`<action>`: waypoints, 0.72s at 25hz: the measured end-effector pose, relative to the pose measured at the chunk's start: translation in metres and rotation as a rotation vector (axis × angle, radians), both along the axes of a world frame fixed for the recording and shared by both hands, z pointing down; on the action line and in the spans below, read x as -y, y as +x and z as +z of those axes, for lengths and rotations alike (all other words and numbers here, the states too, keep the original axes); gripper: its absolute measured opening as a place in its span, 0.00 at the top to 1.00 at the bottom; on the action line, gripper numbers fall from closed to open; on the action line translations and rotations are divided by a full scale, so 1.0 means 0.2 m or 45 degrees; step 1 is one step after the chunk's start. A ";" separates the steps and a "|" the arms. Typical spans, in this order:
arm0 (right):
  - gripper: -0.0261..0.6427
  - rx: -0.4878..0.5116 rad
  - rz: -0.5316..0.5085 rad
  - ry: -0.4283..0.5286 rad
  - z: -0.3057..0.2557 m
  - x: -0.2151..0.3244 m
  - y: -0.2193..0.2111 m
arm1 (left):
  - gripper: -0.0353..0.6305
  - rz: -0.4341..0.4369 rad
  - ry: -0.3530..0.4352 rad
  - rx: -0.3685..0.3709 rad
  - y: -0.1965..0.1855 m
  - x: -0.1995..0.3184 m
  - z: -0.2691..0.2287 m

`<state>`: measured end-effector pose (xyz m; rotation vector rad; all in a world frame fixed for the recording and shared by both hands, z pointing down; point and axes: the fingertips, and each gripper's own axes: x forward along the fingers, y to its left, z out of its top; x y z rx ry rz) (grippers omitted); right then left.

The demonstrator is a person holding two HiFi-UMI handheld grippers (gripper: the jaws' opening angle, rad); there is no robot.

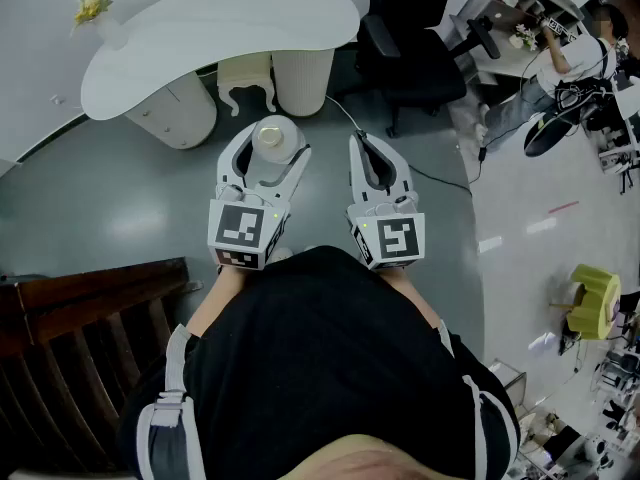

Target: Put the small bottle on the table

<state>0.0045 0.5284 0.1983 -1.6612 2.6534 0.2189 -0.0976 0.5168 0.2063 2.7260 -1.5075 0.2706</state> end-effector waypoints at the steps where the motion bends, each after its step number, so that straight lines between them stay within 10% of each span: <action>1: 0.93 -0.001 -0.001 0.000 0.00 0.00 0.01 | 0.45 0.000 -0.002 -0.001 0.01 0.00 0.00; 18: 0.93 0.058 -0.032 -0.020 0.04 0.08 0.15 | 0.45 -0.032 -0.025 -0.014 0.12 0.05 0.06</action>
